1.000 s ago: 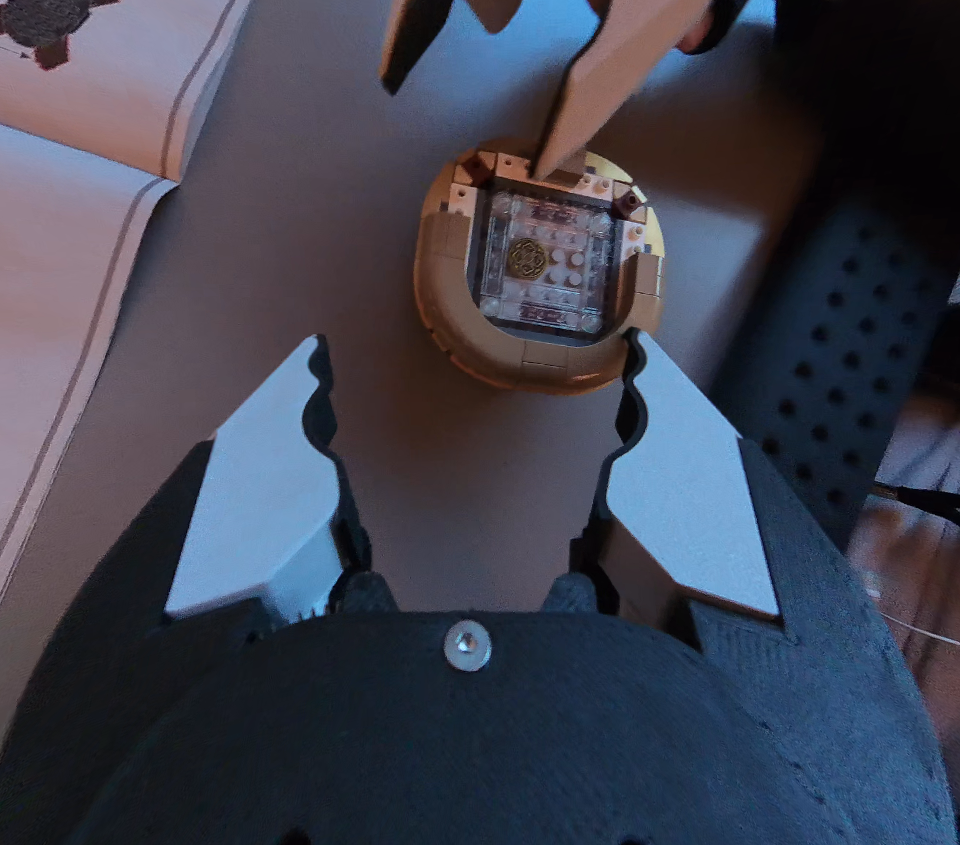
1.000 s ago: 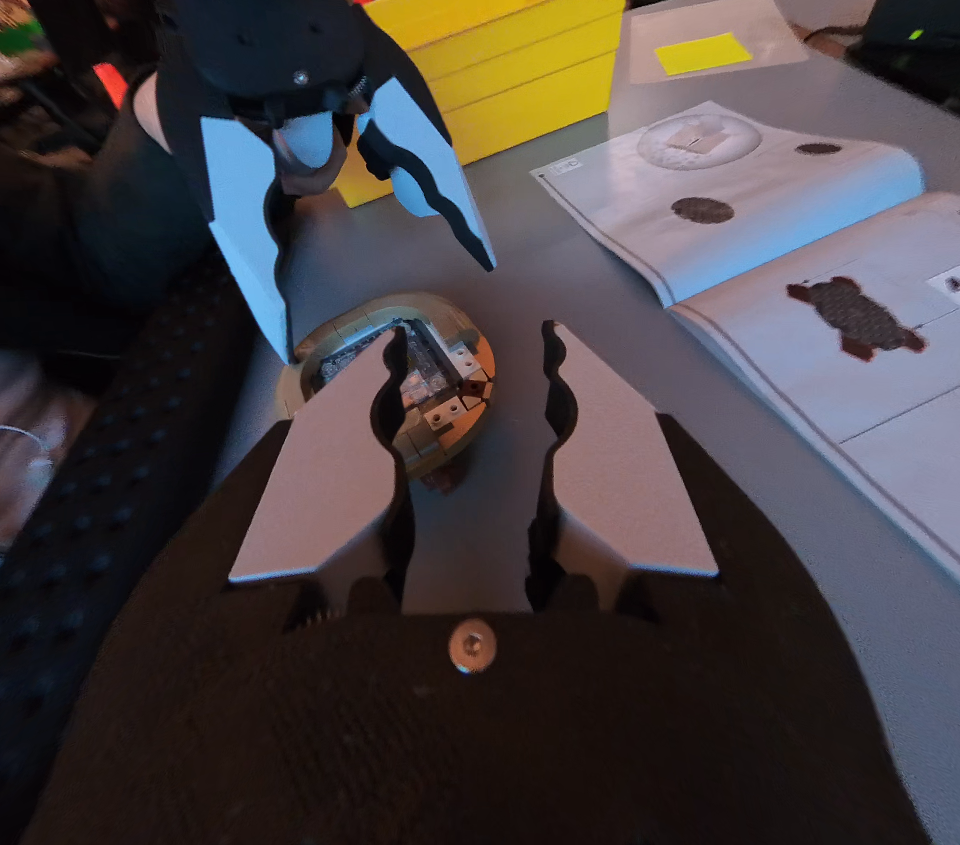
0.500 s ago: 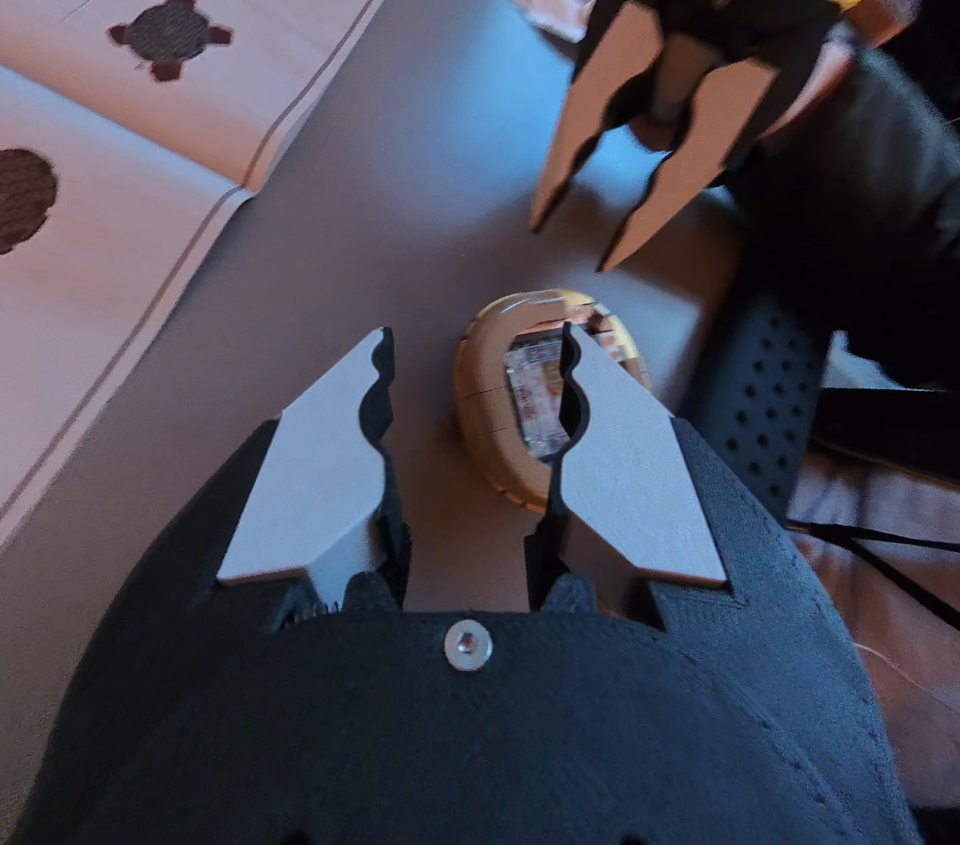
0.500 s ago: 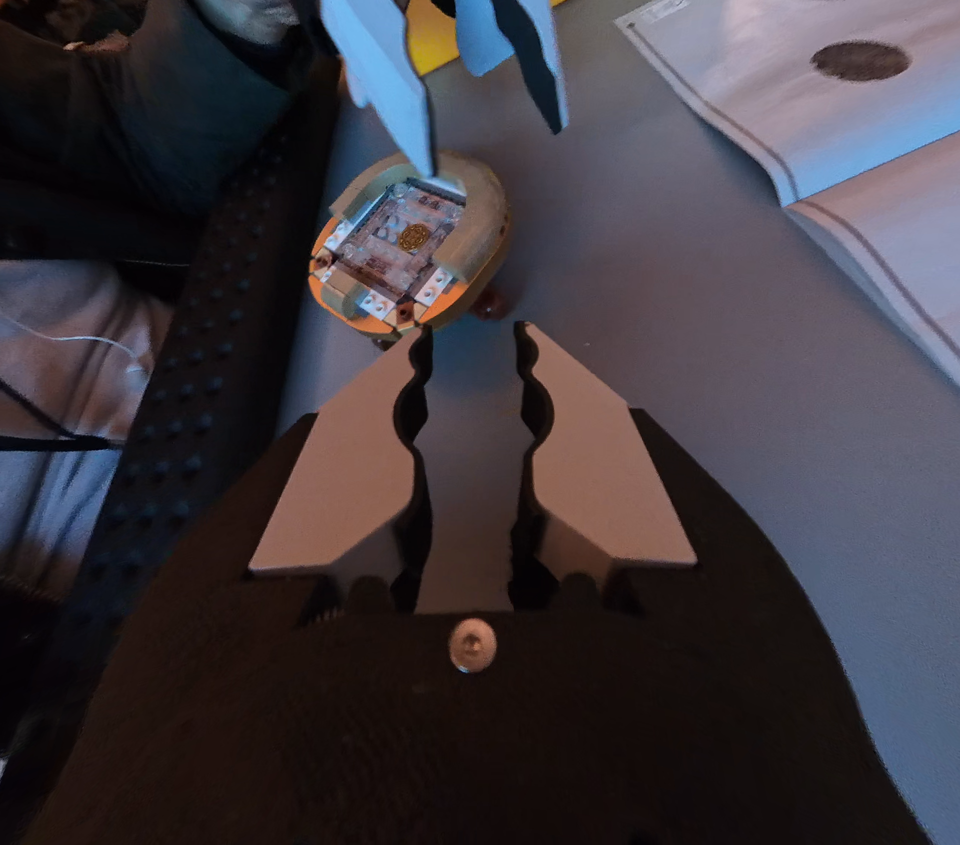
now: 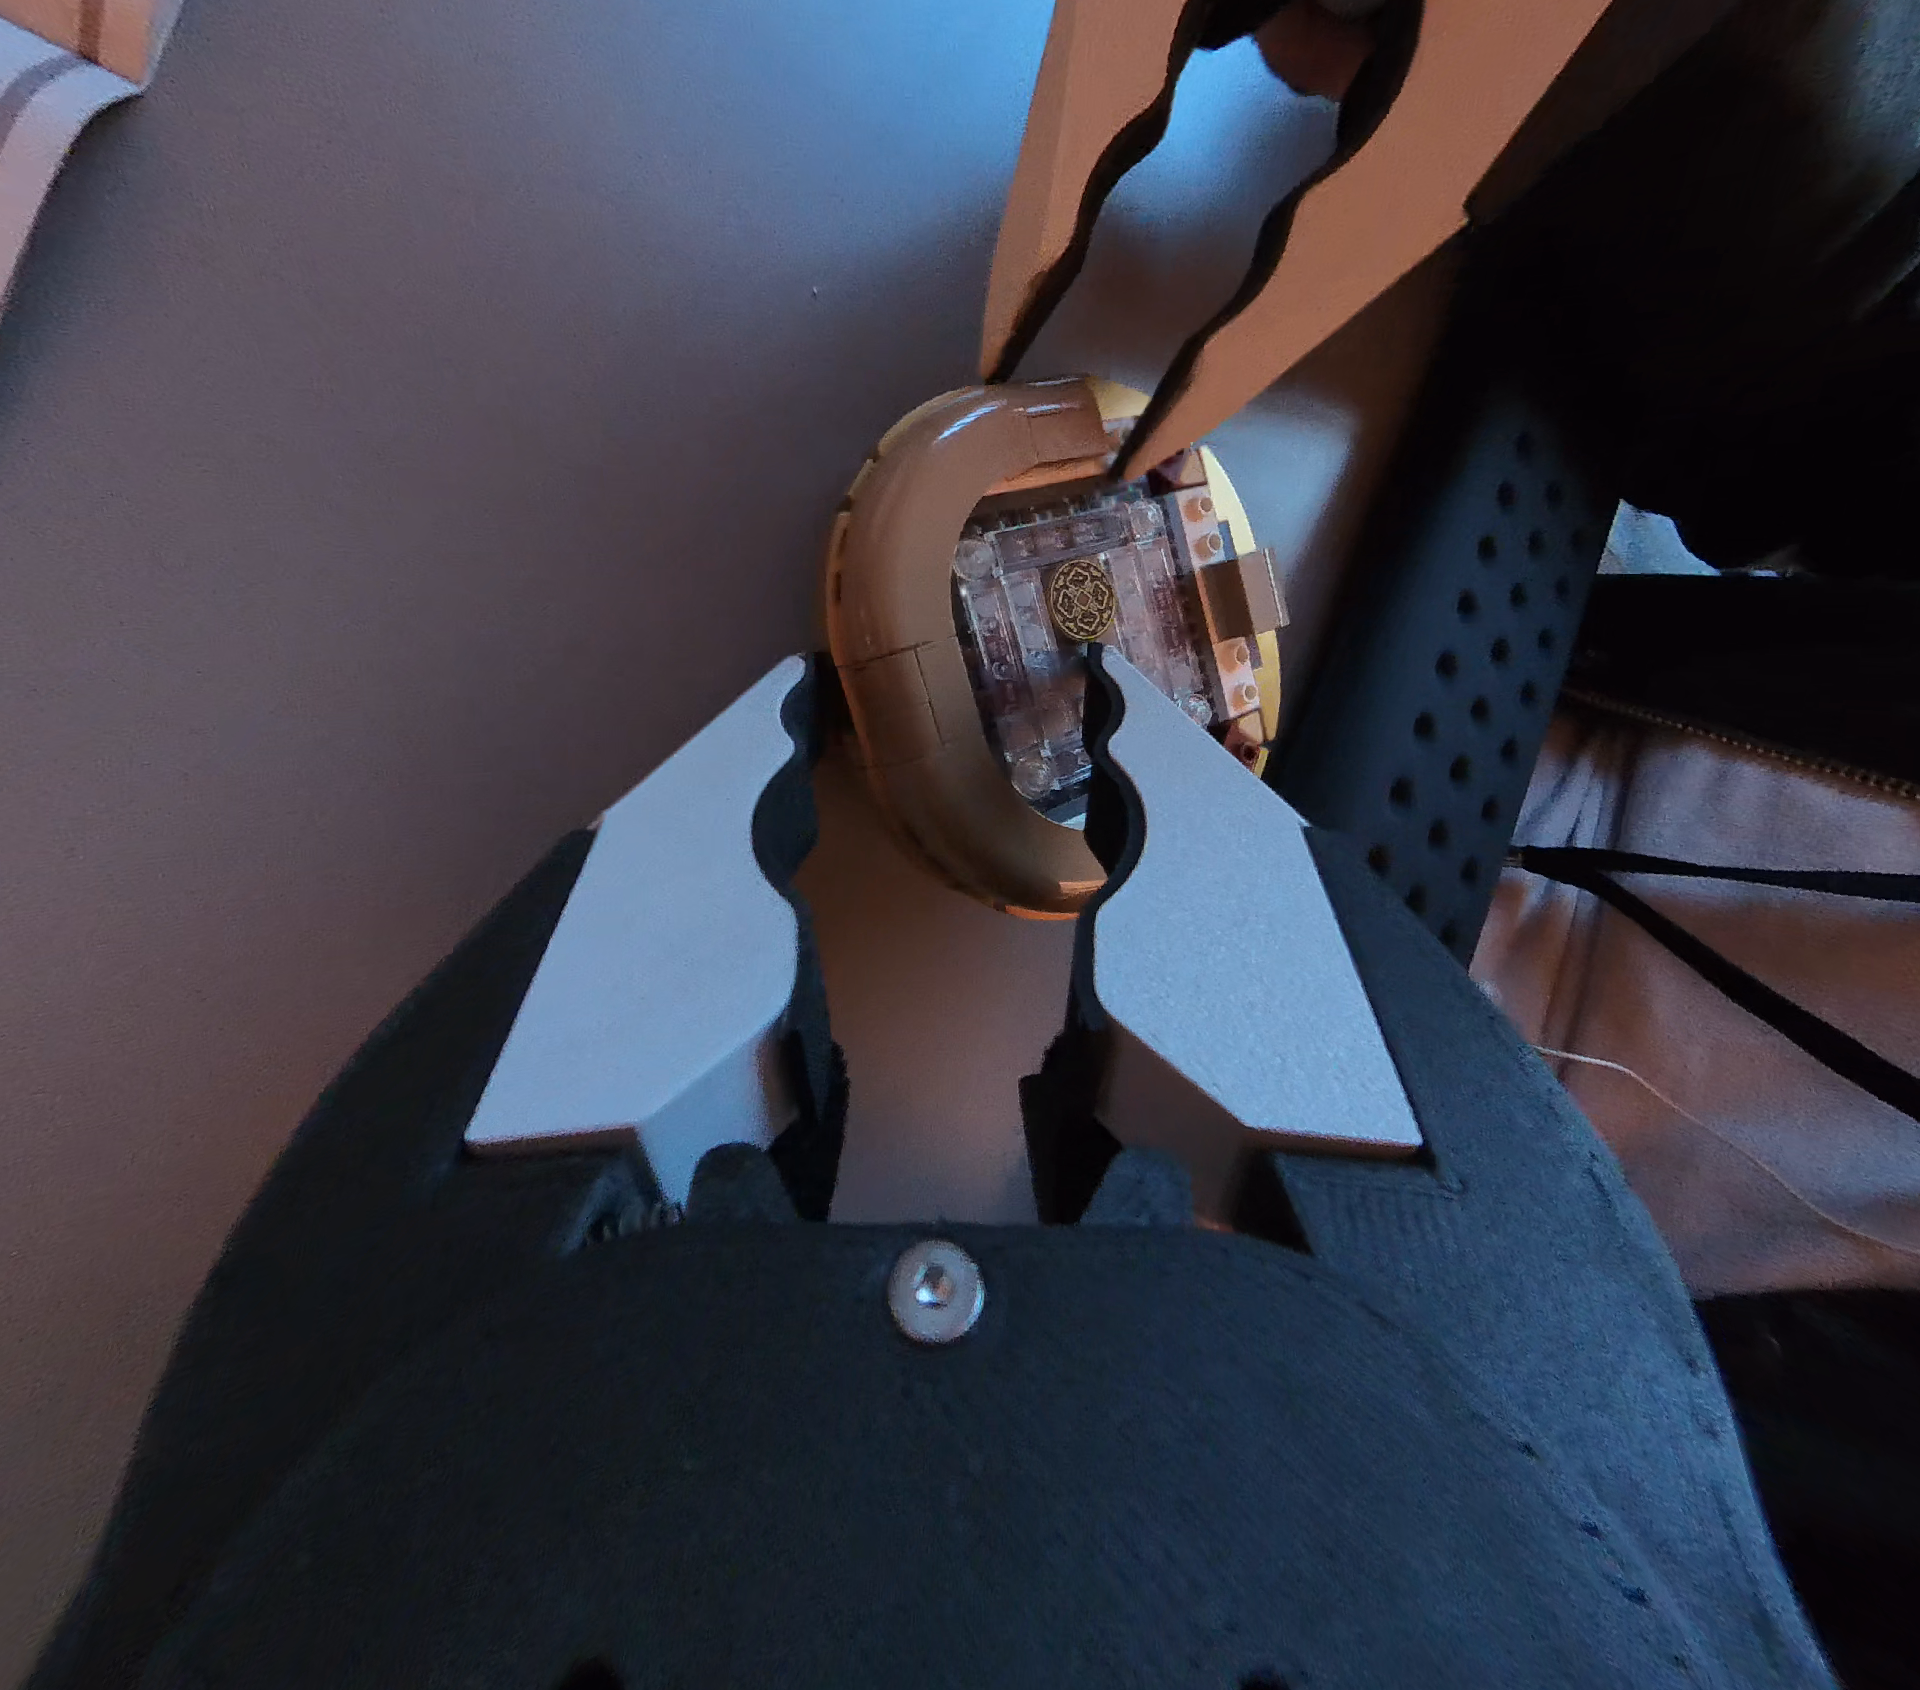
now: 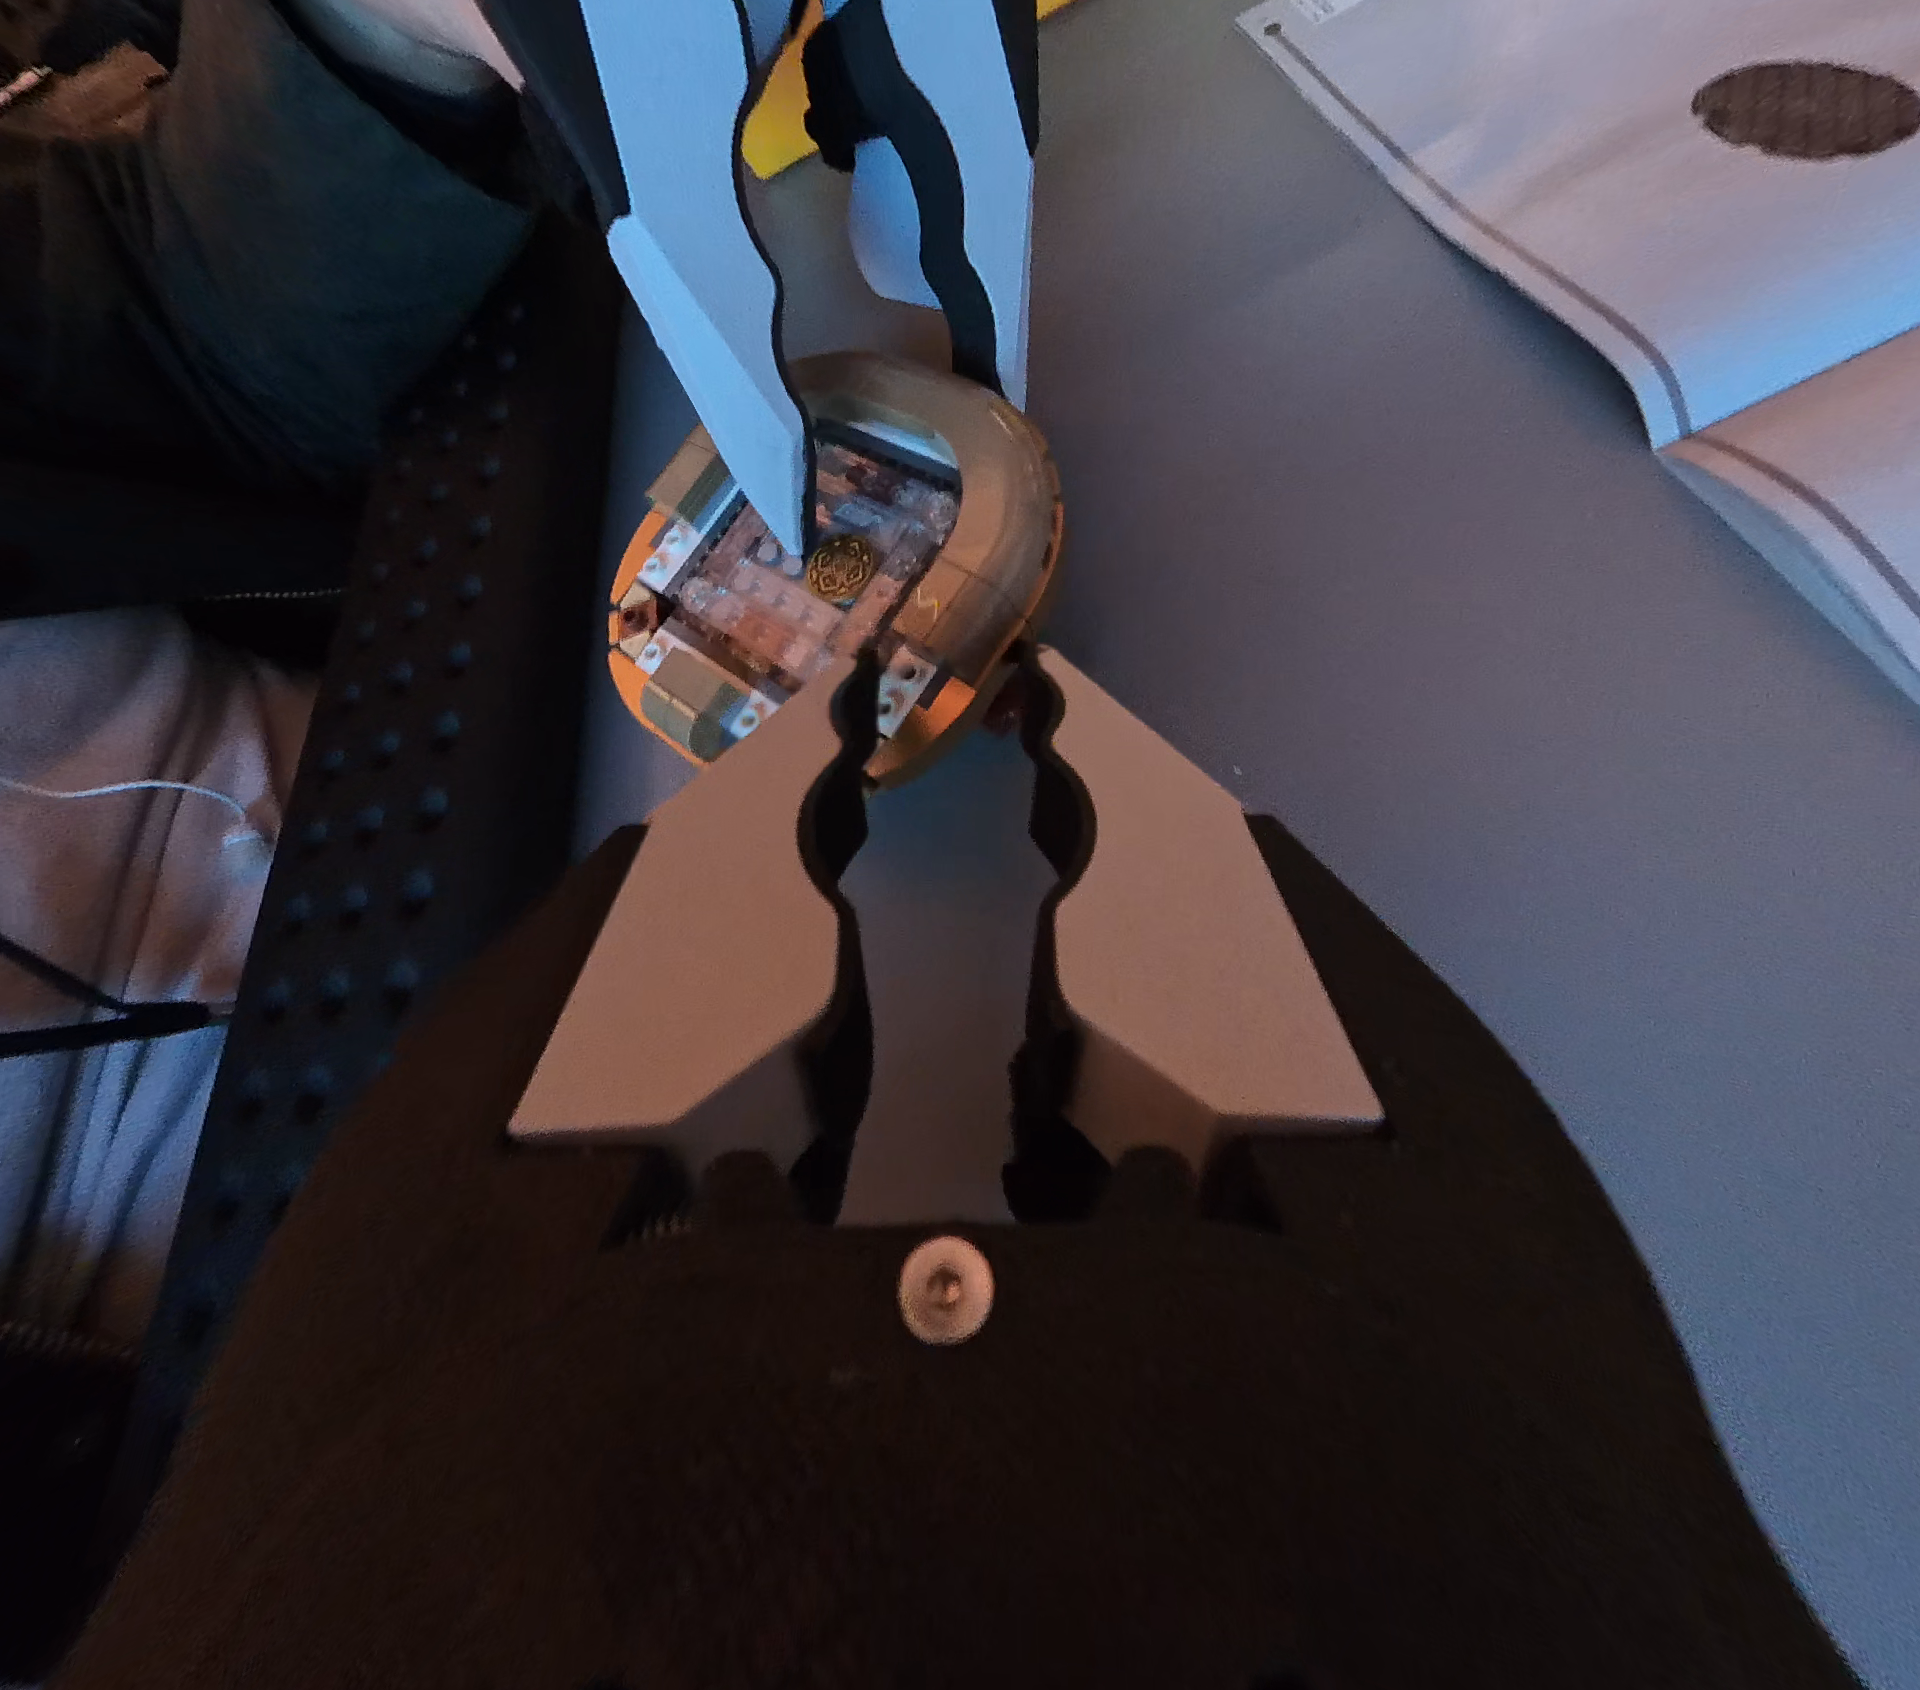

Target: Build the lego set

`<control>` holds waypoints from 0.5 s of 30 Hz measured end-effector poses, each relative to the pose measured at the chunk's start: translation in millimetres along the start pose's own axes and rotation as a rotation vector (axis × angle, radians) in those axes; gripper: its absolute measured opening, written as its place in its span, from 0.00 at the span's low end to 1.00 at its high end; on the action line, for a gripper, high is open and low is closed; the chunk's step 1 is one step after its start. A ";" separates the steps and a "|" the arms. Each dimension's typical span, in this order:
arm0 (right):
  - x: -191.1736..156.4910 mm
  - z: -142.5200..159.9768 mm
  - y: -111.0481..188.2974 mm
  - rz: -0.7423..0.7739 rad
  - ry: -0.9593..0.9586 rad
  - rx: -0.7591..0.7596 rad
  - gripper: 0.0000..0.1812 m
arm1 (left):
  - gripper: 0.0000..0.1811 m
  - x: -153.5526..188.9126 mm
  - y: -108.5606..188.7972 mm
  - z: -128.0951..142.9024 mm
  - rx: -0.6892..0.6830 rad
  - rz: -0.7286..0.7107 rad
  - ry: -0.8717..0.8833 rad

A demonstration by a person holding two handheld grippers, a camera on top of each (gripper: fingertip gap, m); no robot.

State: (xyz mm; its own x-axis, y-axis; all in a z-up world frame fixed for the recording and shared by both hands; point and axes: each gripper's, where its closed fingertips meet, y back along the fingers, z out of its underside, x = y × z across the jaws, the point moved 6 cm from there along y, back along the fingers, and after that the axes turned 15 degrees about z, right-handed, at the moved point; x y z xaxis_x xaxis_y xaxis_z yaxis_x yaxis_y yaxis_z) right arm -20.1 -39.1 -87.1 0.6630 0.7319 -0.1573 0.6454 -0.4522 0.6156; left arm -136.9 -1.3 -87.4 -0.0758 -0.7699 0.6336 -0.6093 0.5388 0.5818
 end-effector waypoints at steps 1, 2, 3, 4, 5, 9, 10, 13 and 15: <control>1.1 1.6 3.0 -0.003 -0.003 -0.017 0.13 | 0.27 -0.5 -0.2 -2.1 0.006 -0.012 -0.015; 2.5 3.0 6.1 -0.001 -0.007 -0.031 0.13 | 0.28 -2.1 -0.1 -5.0 0.018 -0.042 -0.031; 4.4 4.0 9.0 0.006 -0.018 -0.039 0.13 | 0.33 -4.9 0.4 -7.9 0.029 -0.086 -0.048; 6.0 5.3 12.0 0.008 -0.032 -0.050 0.13 | 0.35 -6.2 0.7 -10.3 0.034 -0.121 -0.072; 6.9 6.7 14.9 0.003 -0.043 -0.061 0.12 | 0.36 -6.0 1.3 -11.9 0.036 -0.143 -0.096; 8.5 -1.6 23.1 0.003 -0.091 0.012 0.13 | 0.39 -0.2 12.0 -20.4 0.110 -0.208 -0.189; 10.2 -9.1 24.5 0.026 -0.111 0.068 0.18 | 0.43 4.0 12.7 -22.5 0.131 -0.184 -0.208; 13.9 -29.9 23.8 0.137 -0.108 0.180 0.20 | 0.65 15.5 5.3 -24.8 0.158 -0.085 -0.240; 12.7 -32.9 17.5 0.238 -0.017 0.118 0.18 | 0.83 16.1 -3.6 -23.3 0.120 -0.116 -0.241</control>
State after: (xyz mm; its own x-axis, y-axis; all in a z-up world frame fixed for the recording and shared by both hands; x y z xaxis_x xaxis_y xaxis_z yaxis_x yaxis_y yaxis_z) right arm -12.9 -21.0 -53.0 0.8070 0.5897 -0.0322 0.5096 -0.6677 0.5427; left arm -117.5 -7.7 -67.4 -0.1764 -0.8908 0.4188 -0.7127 0.4091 0.5698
